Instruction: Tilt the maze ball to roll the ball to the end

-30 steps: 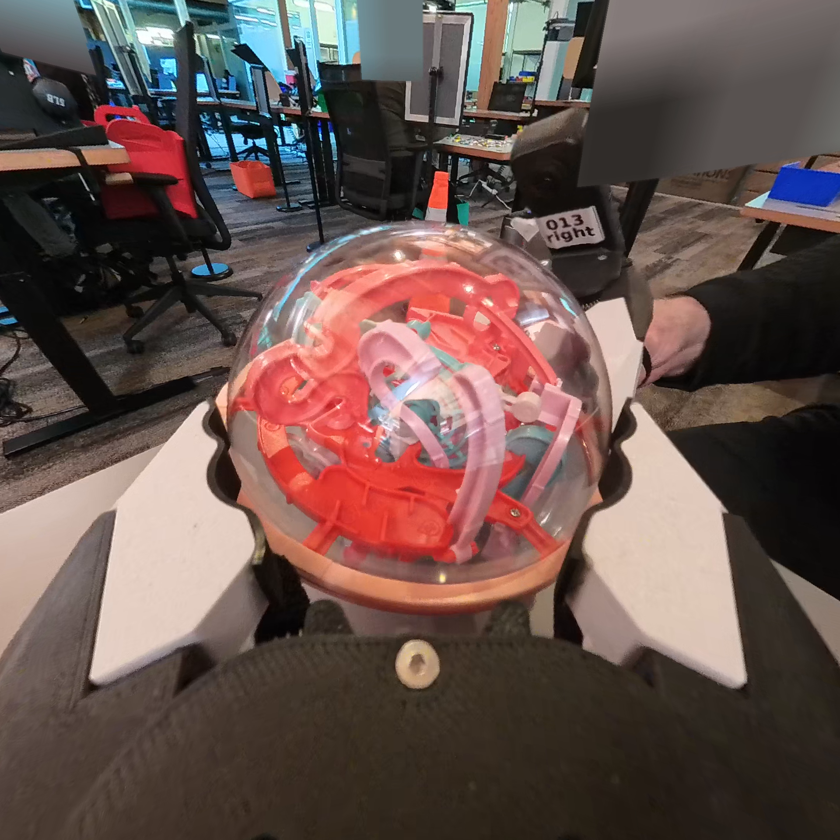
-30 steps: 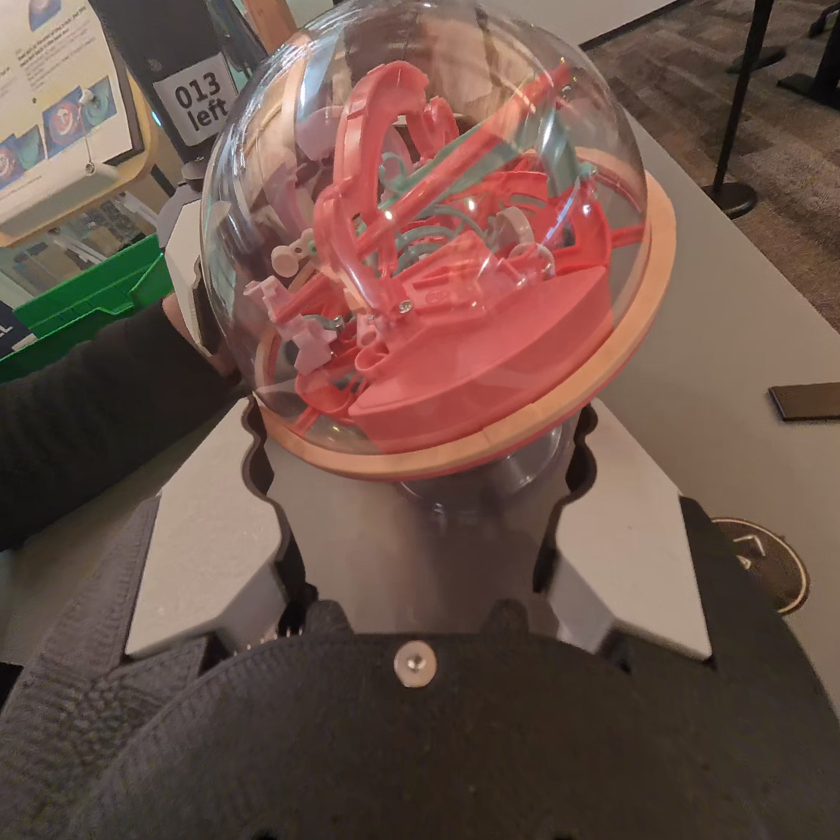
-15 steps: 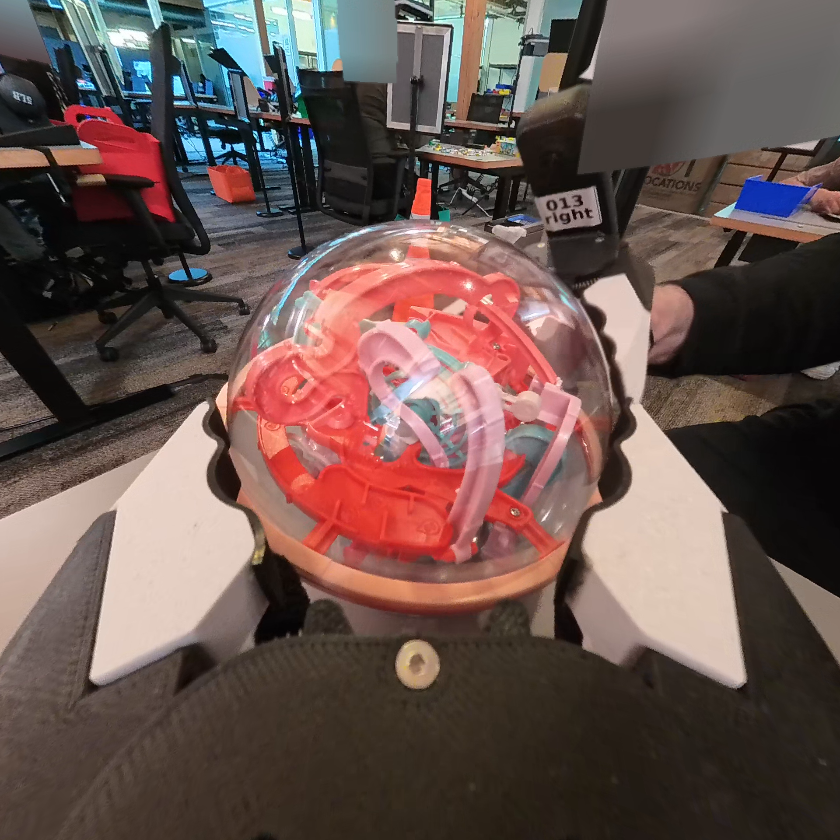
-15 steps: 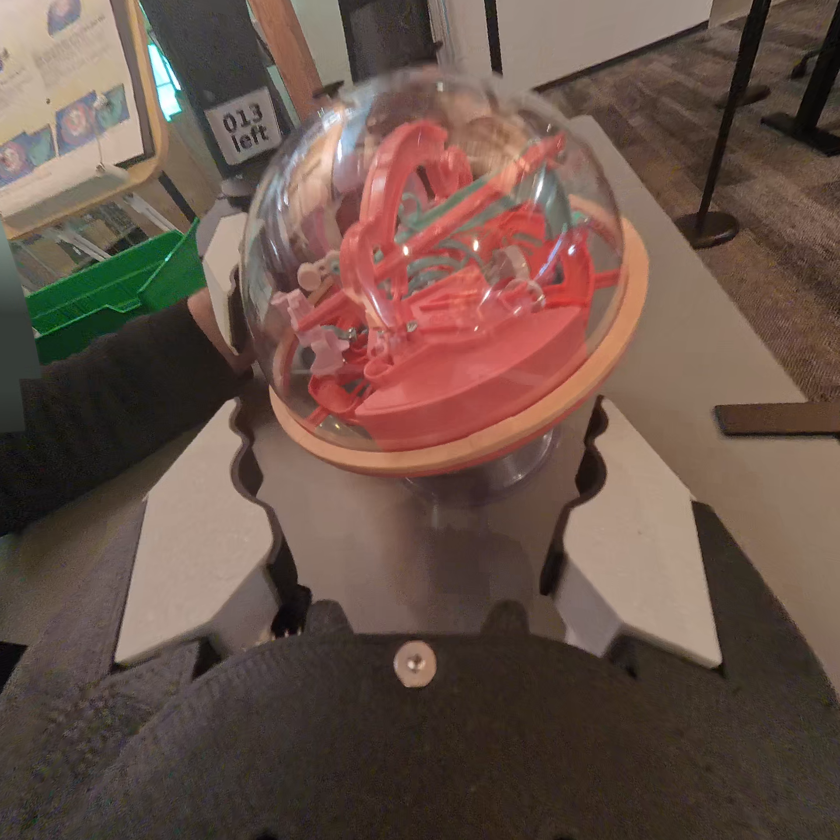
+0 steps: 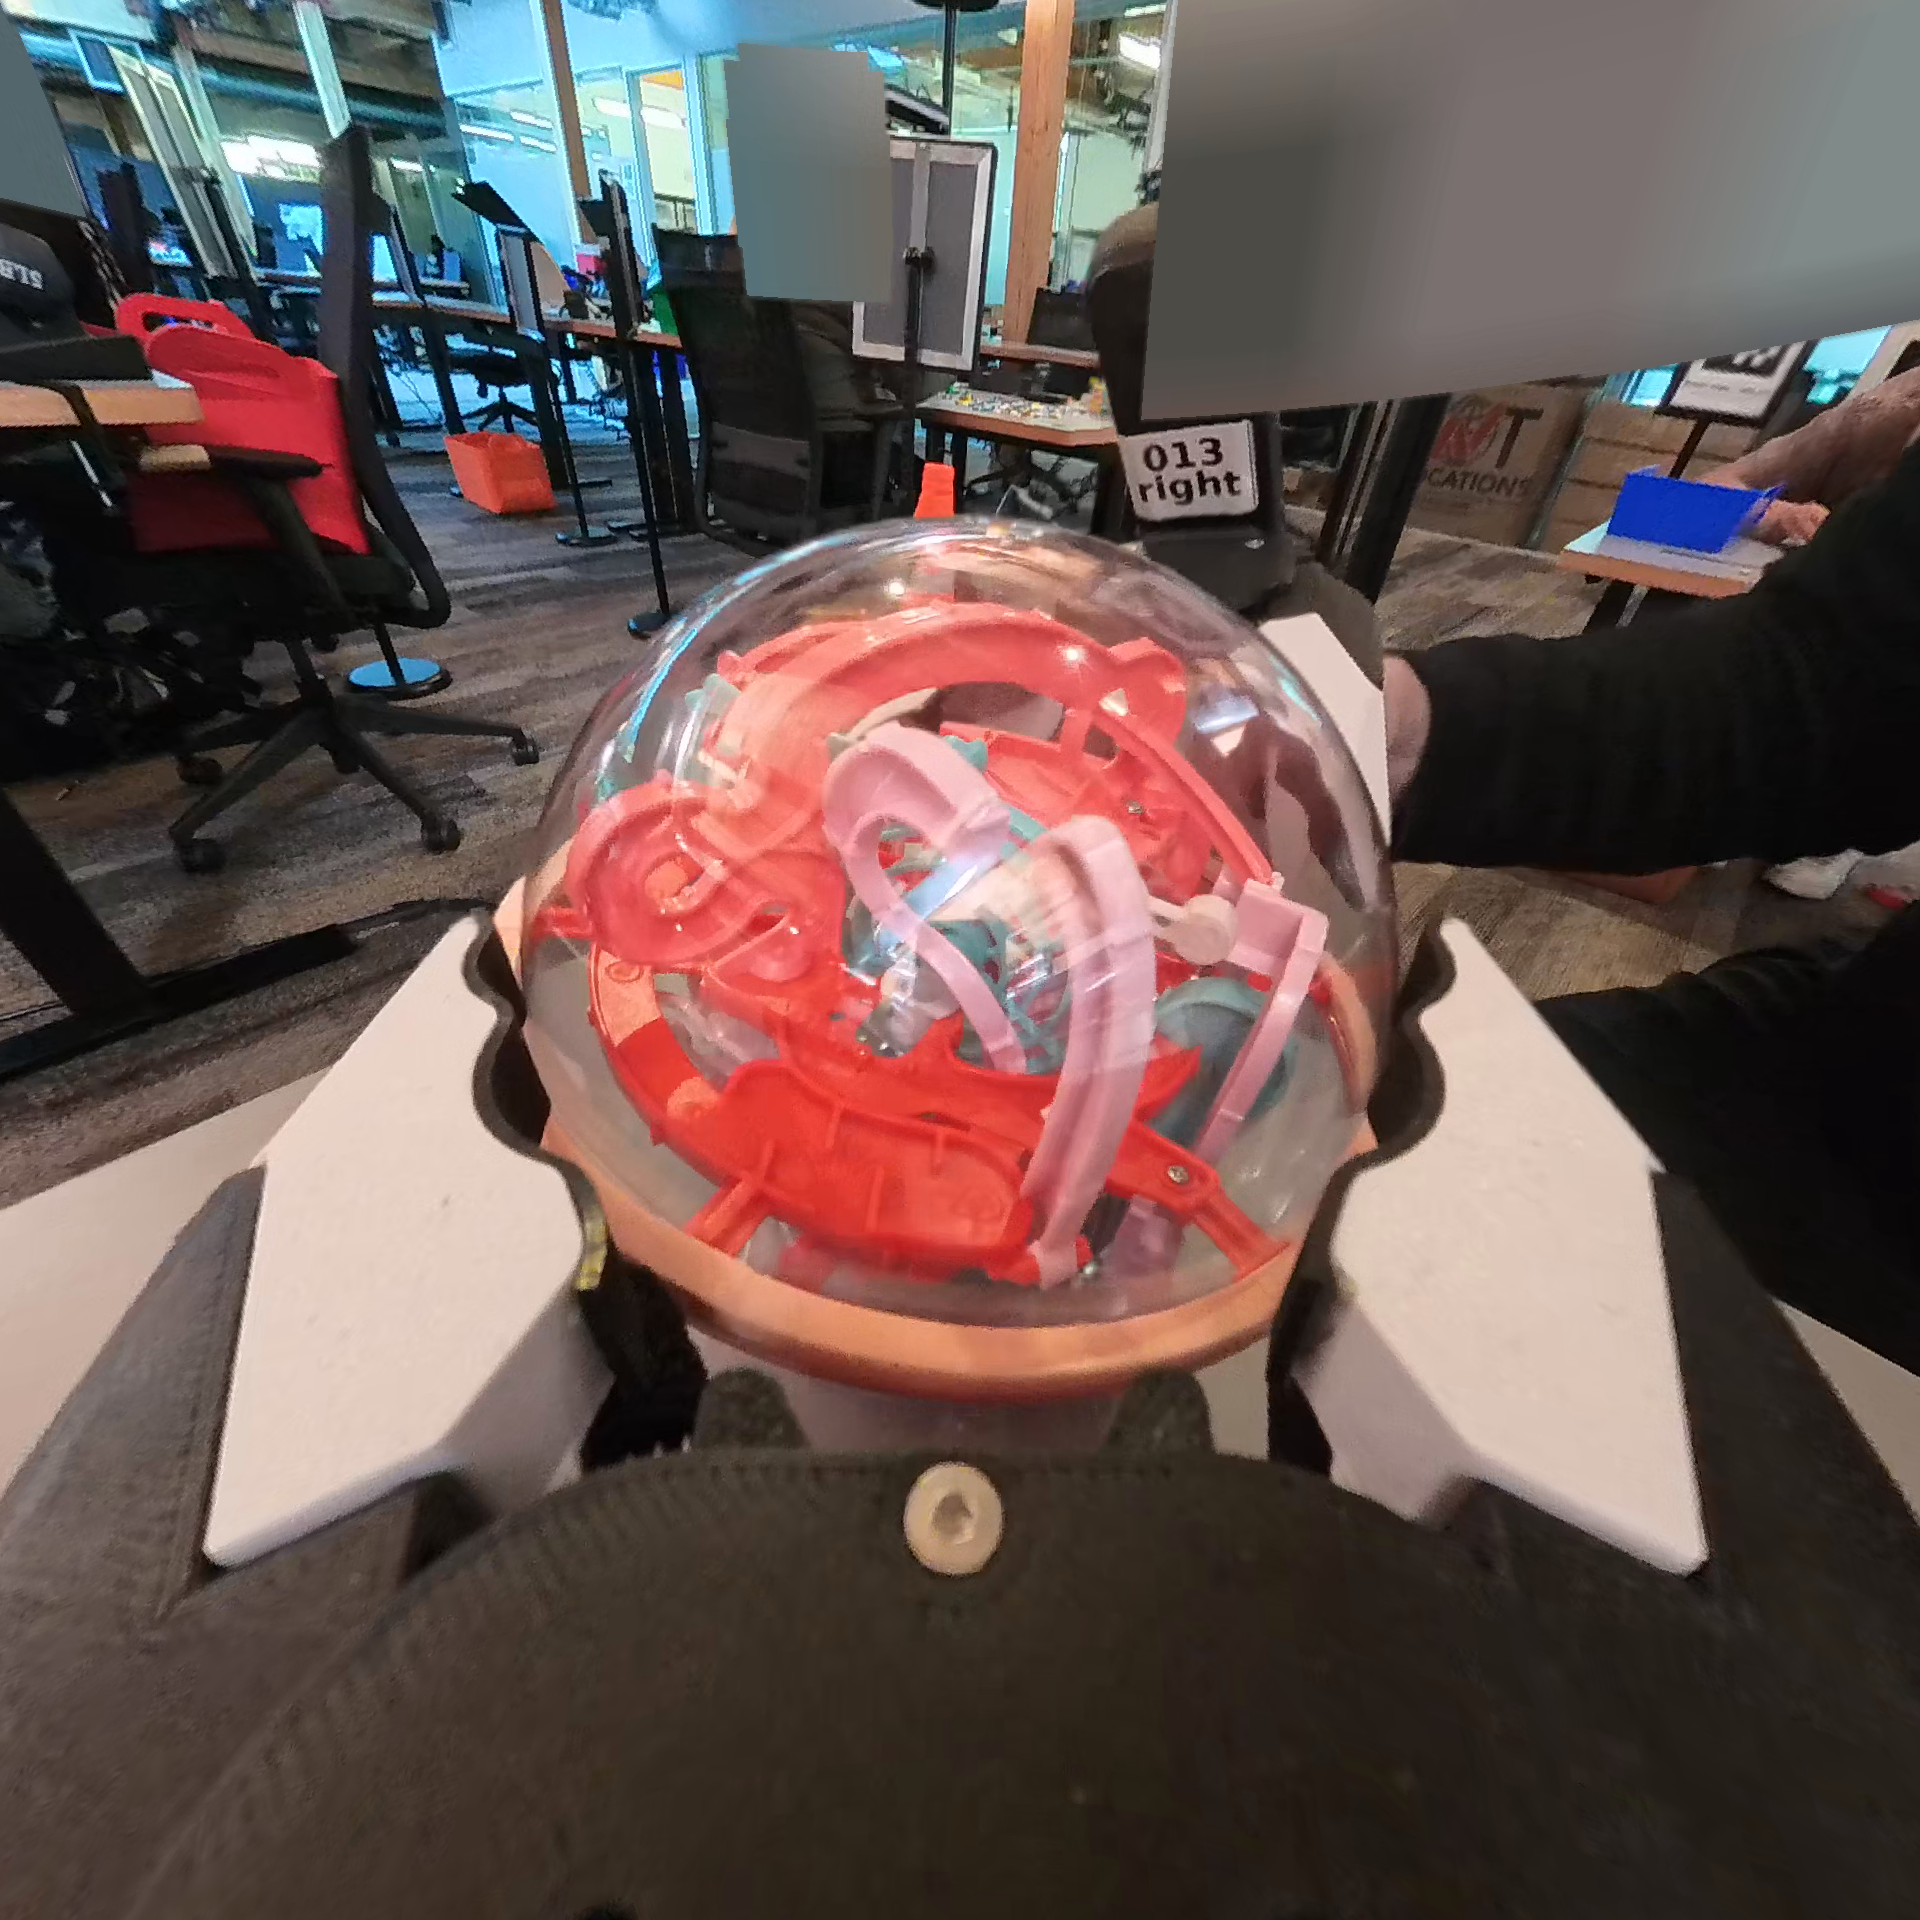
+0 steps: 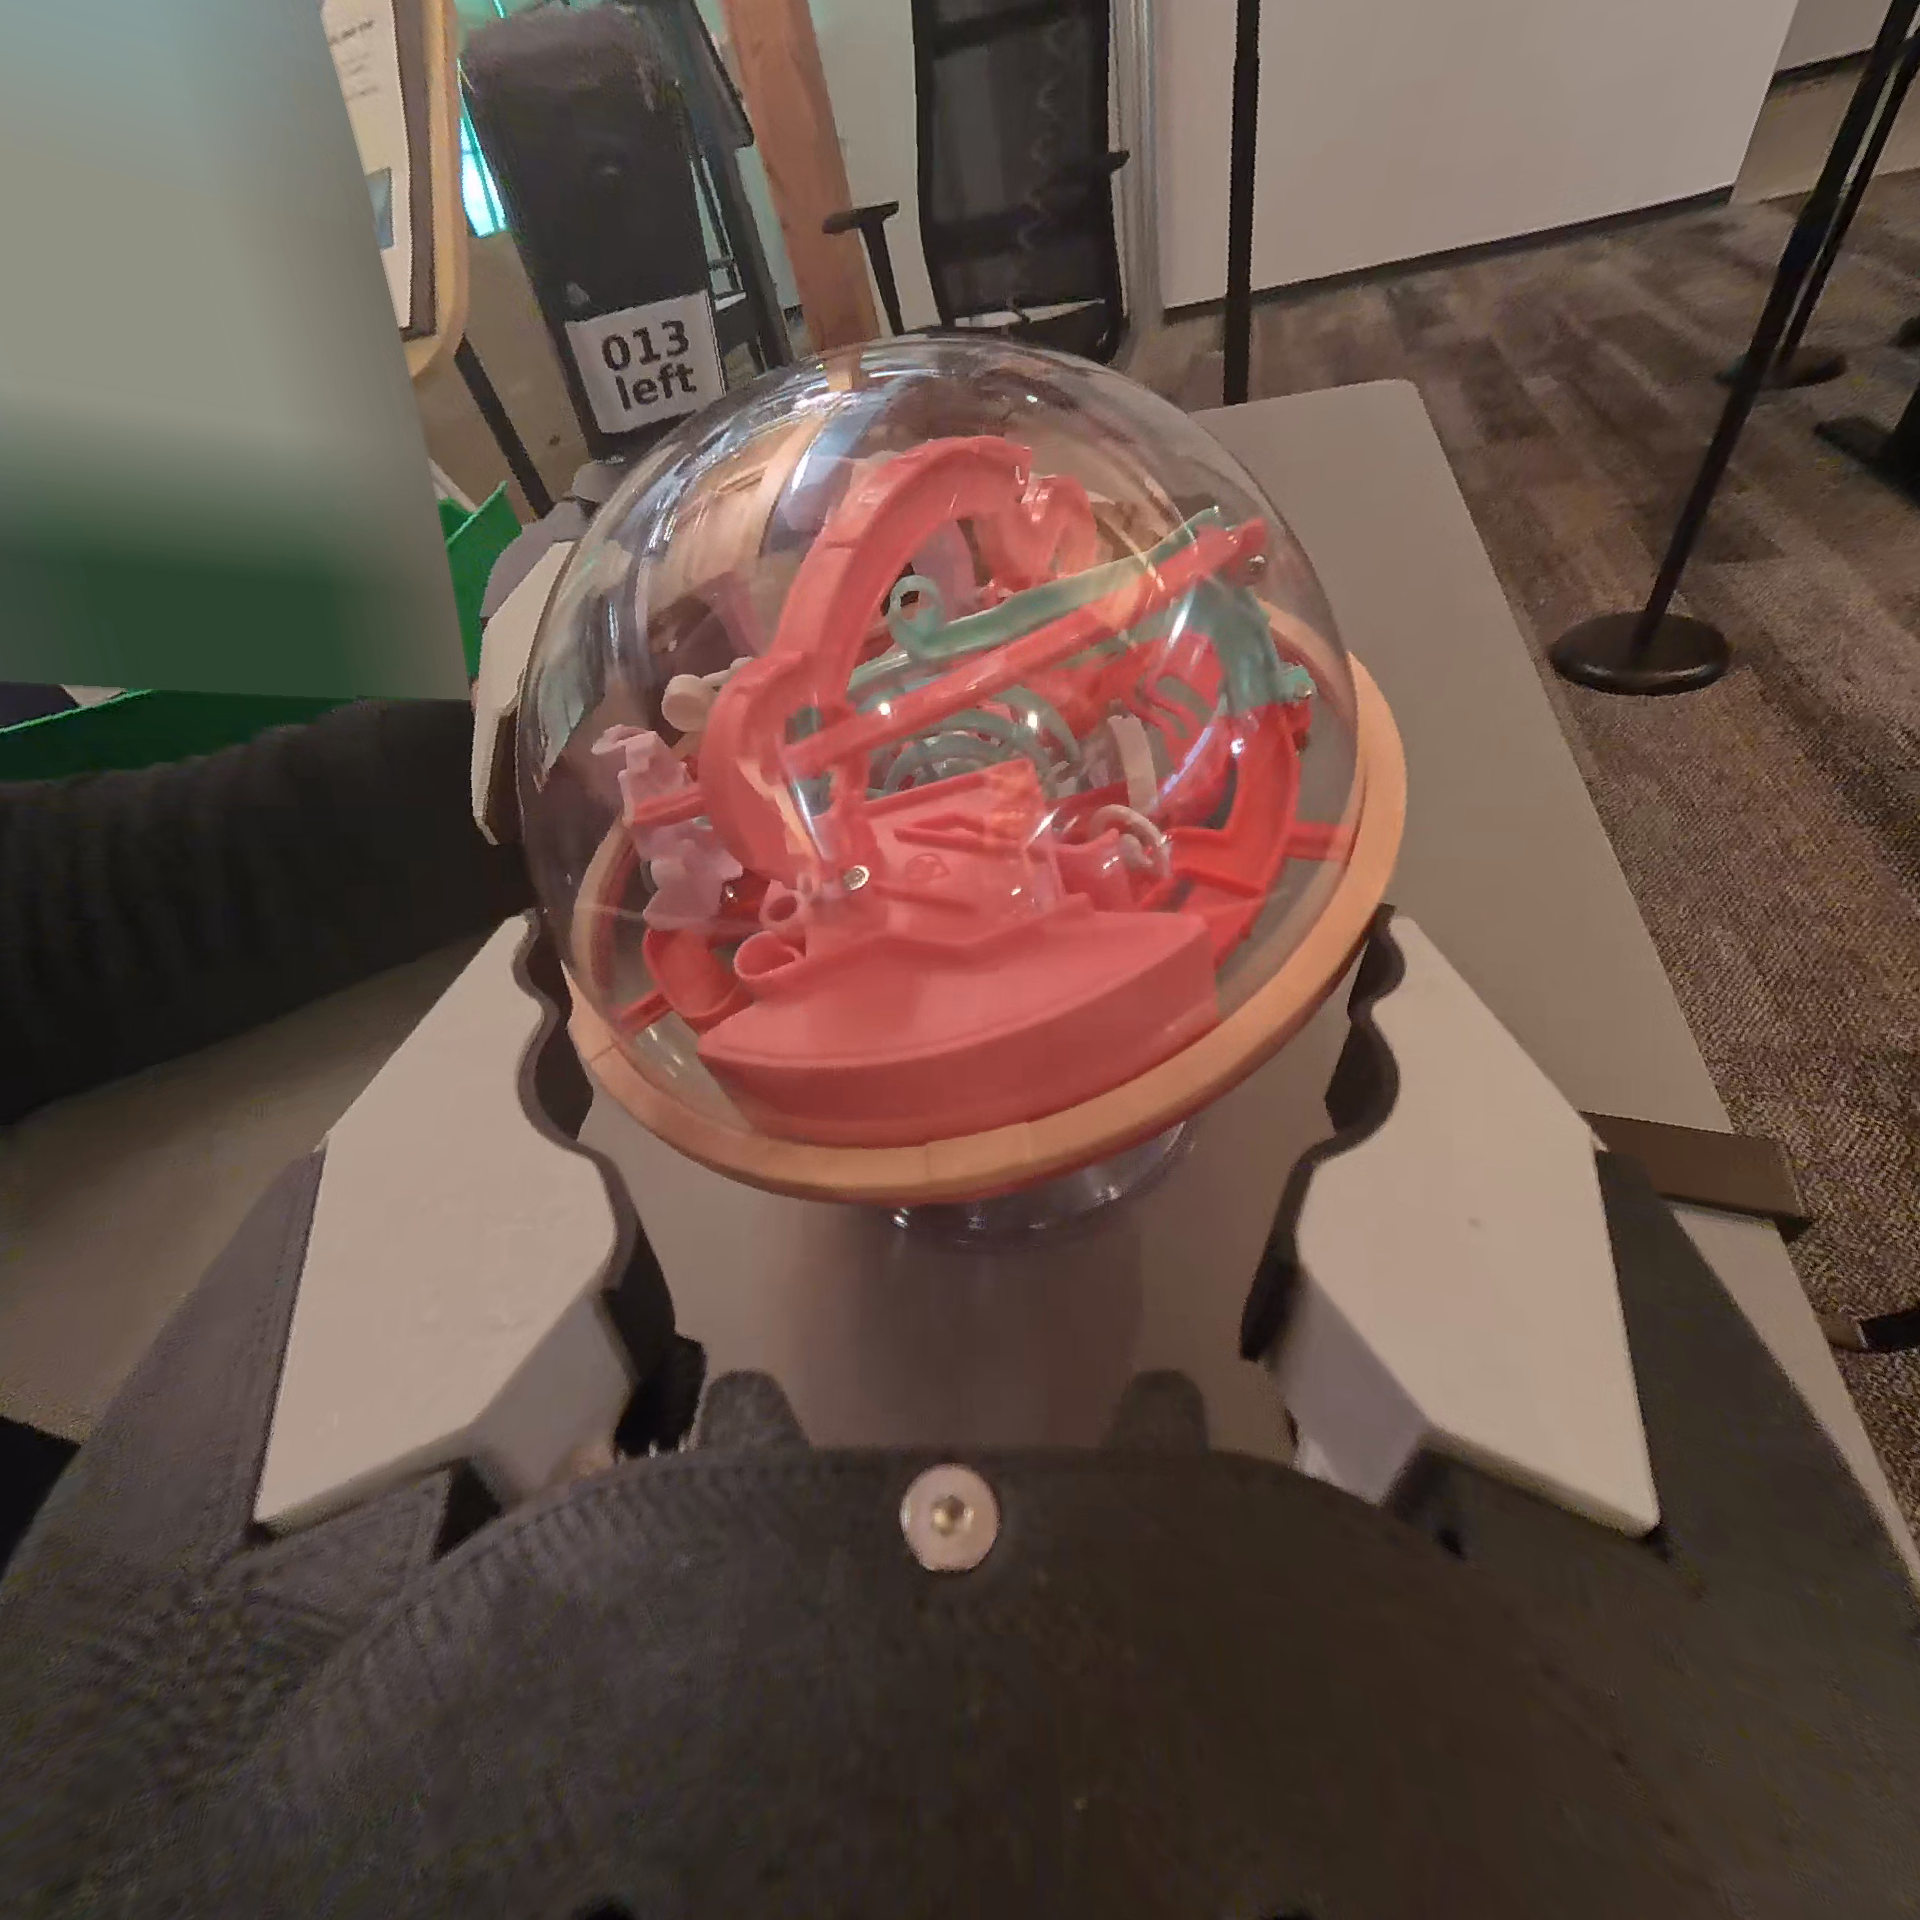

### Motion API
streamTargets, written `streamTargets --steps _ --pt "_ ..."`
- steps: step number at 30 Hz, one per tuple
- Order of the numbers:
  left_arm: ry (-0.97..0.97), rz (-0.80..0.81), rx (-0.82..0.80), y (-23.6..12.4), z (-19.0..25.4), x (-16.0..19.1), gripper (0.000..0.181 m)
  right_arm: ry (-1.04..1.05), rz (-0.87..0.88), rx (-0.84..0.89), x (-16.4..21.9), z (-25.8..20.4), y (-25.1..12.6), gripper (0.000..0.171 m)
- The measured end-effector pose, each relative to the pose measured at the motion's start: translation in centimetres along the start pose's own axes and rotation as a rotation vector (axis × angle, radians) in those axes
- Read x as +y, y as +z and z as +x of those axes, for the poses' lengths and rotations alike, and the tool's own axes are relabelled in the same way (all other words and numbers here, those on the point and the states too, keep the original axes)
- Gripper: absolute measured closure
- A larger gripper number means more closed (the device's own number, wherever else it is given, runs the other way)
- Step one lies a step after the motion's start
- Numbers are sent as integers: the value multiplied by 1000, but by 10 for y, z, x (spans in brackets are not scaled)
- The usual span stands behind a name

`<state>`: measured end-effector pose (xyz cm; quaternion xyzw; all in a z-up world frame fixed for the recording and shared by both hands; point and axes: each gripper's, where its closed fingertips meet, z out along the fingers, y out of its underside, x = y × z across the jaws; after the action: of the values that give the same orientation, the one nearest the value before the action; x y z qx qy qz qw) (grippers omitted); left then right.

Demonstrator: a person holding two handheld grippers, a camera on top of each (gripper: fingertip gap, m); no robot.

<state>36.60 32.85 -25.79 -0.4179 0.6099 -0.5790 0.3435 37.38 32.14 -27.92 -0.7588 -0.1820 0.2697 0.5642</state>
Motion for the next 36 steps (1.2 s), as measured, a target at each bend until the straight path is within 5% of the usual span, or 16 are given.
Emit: streamTargets --steps 36 --pt "-118 234 128 -23 -20 -16 55 33 31 173 15 6 -12 46"
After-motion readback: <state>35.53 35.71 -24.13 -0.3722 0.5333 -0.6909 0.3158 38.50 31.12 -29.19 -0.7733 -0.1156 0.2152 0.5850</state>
